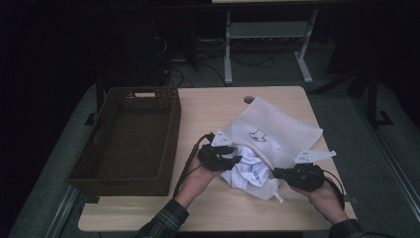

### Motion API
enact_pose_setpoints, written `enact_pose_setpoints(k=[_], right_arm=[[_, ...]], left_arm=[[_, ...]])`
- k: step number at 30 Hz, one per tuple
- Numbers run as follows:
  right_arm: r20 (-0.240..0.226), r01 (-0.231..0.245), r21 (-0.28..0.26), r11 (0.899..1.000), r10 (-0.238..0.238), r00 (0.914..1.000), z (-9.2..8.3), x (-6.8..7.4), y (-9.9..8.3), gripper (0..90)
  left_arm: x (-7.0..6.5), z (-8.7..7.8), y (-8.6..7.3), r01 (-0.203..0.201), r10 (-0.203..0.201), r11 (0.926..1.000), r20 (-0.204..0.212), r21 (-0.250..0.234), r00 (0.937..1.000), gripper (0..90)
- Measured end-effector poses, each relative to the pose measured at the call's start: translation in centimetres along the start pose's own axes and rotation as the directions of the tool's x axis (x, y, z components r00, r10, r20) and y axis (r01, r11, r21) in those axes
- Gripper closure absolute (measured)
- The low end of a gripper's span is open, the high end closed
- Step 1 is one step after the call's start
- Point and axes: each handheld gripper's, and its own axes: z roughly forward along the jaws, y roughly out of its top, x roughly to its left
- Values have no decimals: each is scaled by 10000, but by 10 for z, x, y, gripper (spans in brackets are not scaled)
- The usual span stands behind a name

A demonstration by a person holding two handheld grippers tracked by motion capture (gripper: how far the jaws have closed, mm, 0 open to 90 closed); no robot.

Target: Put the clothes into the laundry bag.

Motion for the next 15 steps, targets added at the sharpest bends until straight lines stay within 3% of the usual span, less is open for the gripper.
enact_pose_setpoints(k=[5,8,15], right_arm=[[19,25,4,10000,-25,10000,0,0,0,862],[32,37,-4,10000,-37,10000,0,1,1,862],[49,80,-45,10000,-80,10000,-1,0,1,862]], left_arm=[[-8,19,4,-407,397,9985,286,354,9988,812],[-15,29,8,-600,584,9972,350,444,9977,878],[-24,57,17,-722,712,9945,152,754,9973,898]])
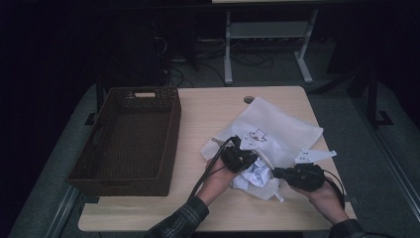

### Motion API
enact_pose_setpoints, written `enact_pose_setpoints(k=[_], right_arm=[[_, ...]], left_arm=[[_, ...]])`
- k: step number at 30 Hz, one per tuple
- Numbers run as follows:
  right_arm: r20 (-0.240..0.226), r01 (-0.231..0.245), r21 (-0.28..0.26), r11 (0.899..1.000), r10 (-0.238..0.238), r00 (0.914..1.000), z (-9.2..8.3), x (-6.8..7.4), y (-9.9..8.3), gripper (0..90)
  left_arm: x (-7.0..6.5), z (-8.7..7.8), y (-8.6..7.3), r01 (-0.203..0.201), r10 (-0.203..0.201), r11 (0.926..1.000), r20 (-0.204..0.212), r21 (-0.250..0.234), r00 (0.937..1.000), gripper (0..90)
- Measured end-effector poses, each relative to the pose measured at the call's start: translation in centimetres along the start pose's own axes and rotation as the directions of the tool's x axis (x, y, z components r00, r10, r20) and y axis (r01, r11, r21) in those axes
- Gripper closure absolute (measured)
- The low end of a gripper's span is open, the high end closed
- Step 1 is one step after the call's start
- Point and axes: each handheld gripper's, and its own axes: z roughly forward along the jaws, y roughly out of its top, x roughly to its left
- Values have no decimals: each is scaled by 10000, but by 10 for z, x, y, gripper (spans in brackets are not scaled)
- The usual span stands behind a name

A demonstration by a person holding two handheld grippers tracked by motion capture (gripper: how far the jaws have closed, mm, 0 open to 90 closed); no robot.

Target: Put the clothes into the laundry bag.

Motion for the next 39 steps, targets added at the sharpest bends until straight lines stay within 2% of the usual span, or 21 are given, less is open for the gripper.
enact_pose_setpoints(k=[3,8,12,18,25,29,32,34,39], right_arm=[[17,28,15,10000,-28,10000,-1,0,0,862],[90,79,128,9999,-80,9999,0,-2,-2,862],[106,57,153,9999,-59,9999,-1,-3,-2,862],[99,54,204,9998,-56,9999,-1,-3,-3,862],[125,122,343,9993,-126,9998,2,-3,-3,862],[112,110,479,9988,-116,9999,4,-4,-4,862],[138,133,618,9980,-141,9998,6,-4,-5,861],[132,135,653,9978,-144,9998,6,-5,-5,861],[153,127,705,9974,-138,9998,6,-5,-5,861]], left_arm=[[2,9,2,203,-204,9998,-136,-74,9997,898],[8,13,6,535,-545,9976,-215,-445,9983,898],[7,13,5,571,-577,9971,-94,-512,9983,865],[5,-1,1,545,-535,9976,234,-430,9983,693],[11,-35,-7,624,-604,9970,429,-468,9973,526],[23,-57,-16,774,-769,9953,115,-575,9970,473],[37,-70,-24,1076,-1098,9921,-305,-638,9935,461],[47,-76,-29,1276,-1321,9895,-675,-676,9889,460],[72,-78,-40,1883,-1949,9804,-1510,-572,9691,457]])
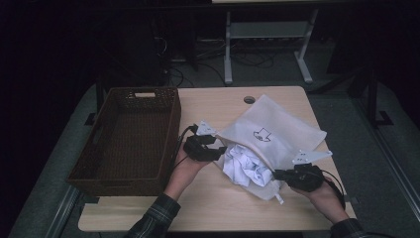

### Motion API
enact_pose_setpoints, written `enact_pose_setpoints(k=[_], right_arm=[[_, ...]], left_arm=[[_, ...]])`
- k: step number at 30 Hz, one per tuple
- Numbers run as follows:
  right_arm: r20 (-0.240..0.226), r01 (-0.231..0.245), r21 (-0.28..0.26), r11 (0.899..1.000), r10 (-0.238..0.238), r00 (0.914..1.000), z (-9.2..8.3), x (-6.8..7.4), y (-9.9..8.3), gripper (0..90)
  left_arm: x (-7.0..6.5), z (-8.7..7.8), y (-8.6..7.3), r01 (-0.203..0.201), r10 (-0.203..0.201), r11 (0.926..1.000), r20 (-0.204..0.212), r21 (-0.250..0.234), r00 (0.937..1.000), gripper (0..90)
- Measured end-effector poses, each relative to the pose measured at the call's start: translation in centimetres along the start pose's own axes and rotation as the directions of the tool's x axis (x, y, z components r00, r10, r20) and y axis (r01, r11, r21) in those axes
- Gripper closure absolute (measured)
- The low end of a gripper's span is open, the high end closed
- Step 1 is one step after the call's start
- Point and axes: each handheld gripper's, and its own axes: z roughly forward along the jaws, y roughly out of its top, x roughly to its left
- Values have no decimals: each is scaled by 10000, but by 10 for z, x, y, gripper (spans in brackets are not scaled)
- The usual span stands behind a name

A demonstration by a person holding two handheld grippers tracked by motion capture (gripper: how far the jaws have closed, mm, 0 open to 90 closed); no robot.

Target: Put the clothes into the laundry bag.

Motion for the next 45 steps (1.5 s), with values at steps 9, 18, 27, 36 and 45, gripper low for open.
enact_pose_setpoints(k=[9,18,27,36,45], right_arm=[[223,-63,76,10000,62,9997,-4,-5,-2,861],[328,-132,67,9999,130,9994,-6,-10,-3,861],[408,-121,76,9999,118,9991,-7,-11,-4,861],[654,-291,29,9996,288,9974,-10,-18,-4,858],[992,-612,-121,9981,621,9931,-12,-33,-3,858]], left_arm=[[19,25,-10,420,-375,9961,-592,774,9975,448],[30,46,-21,760,-686,9885,-596,1310,9959,454],[30,51,-24,837,-818,9837,-182,1589,9965,718],[21,43,-27,625,-681,9798,230,1899,9974,843],[0,26,-38,488,-639,9818,772,1834,9950,847]])
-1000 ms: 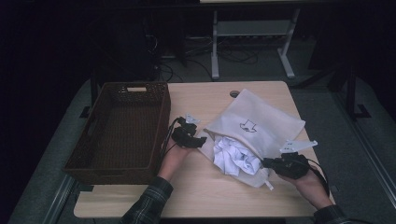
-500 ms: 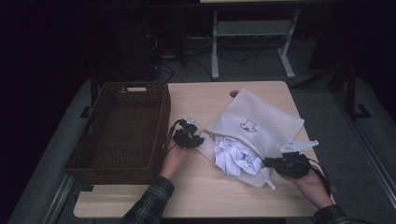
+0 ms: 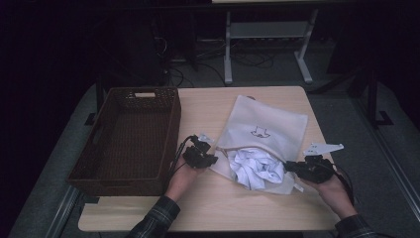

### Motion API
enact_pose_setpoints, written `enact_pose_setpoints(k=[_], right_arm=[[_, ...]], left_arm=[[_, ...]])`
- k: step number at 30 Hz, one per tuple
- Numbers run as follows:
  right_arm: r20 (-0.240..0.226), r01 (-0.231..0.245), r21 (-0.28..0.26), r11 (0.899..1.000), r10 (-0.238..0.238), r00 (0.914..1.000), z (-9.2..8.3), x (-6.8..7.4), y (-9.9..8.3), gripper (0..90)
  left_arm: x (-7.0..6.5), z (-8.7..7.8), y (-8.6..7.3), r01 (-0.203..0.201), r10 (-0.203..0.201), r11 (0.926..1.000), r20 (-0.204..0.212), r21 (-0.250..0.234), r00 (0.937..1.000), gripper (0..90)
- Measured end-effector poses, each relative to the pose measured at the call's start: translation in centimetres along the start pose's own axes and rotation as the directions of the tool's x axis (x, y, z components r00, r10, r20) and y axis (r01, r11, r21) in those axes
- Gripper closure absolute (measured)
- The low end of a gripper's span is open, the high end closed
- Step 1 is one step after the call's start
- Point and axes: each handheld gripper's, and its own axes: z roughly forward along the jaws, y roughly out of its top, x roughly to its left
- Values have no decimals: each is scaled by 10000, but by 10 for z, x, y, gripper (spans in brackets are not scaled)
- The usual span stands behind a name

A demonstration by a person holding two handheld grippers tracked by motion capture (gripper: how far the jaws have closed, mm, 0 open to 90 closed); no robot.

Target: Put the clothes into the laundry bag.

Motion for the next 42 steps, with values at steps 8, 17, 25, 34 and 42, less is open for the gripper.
enact_pose_setpoints(k=[8,17,25,34,42], right_arm=[[424,-85,-119,9999,90,9991,3,-14,10,855],[639,-273,-247,9993,288,9975,13,-28,20,825],[-229,-518,-788,9955,501,9985,-12,-18,18,568],[-1555,134,-973,9952,-285,9874,-24,26,25,485],[-2407,851,-389,9956,-920,9662,2,61,30,485]], left_arm=[[-26,-11,-15,-145,161,9987,315,-495,9994,847],[-46,-14,-32,-240,271,9978,489,-613,9984,846],[-45,-15,-34,-341,398,9967,771,-739,9962,845],[-43,-15,-34,-355,421,9962,836,-789,9956,845],[-44,-15,-35,-332,403,9960,858,-828,9955,845]])
